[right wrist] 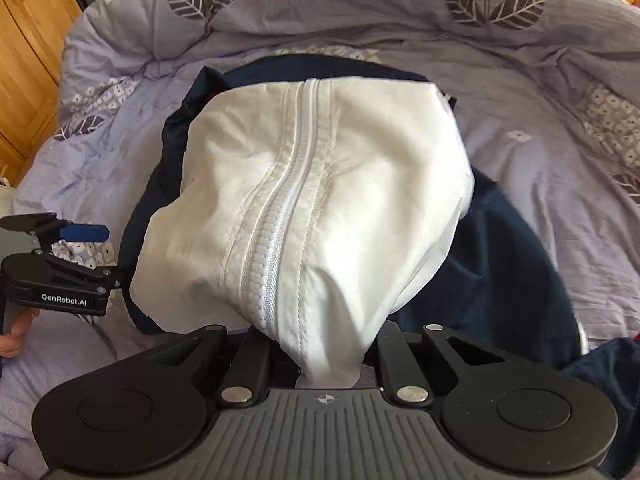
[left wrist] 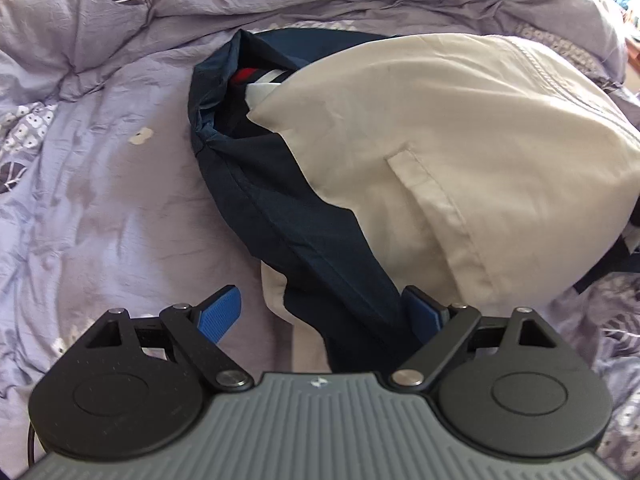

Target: Fold clothes

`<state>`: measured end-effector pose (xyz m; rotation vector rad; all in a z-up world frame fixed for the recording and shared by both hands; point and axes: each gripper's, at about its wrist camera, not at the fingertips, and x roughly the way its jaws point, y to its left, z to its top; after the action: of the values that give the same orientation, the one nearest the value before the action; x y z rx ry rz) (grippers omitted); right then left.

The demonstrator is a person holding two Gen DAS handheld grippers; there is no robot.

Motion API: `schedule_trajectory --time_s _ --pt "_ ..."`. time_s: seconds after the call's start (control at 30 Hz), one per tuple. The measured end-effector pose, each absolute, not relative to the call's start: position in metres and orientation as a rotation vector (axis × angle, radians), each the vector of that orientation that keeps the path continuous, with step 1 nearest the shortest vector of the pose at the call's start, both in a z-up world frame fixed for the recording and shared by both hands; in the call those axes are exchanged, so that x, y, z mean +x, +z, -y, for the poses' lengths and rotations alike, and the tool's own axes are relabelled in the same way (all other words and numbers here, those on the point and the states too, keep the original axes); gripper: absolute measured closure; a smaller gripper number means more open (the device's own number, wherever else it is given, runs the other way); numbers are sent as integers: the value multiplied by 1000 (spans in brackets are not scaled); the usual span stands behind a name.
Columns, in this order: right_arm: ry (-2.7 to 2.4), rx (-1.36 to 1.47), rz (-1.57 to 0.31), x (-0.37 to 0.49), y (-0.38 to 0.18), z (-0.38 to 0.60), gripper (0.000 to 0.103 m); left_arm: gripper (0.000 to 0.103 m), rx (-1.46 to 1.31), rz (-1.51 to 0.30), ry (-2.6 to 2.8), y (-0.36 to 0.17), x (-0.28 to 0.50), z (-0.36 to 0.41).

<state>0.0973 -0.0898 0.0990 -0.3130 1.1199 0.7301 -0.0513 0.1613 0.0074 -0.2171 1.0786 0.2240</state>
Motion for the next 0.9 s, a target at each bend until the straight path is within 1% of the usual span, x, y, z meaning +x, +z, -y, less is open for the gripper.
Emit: schedule_trajectory --time_s 0.03,0.13,0.2,0.3,0.33,0.37,0.4,0.47,0.53,0.6,0.7,0.8,0.9 --pt "720 -312 -1106 98 108 94 90 13 -220 -1069 211 10 -53 -158" --pt "670 -312 -1060 105 125 108 90 8 -211 -1044 183 16 -51 -149" --pt "632 -312 -1041 112 132 119 90 7 -183 -1047 191 15 -34 -147" --pt "613 -284 -1050 124 130 123 90 9 -118 -1071 249 14 -4 -141" --pt "616 -265 -1056 128 129 122 90 13 -86 -1082 288 16 4 -139" --pt "618 -245 -1061 133 129 120 90 13 -54 -1073 305 21 7 -135" --pt "620 -226 -1066 137 128 119 90 13 -26 -1048 291 28 4 -130" --pt "621 -186 -1078 147 127 116 90 7 9 -1008 228 39 -12 -119" --pt "597 -113 -1112 166 122 106 90 6 22 -1000 164 43 -30 -105" --pt "582 -18 -1152 187 116 98 90 5 -23 -1032 103 37 -42 -95" --pt "586 83 -1189 210 110 86 89 3 -114 -1103 61 12 -40 -84" --pt "622 -12 -1156 201 112 77 89 3 -170 -1174 163 -18 -17 -80" --pt "652 -109 -1118 183 113 81 89 2 -235 -1154 225 -23 11 -87"
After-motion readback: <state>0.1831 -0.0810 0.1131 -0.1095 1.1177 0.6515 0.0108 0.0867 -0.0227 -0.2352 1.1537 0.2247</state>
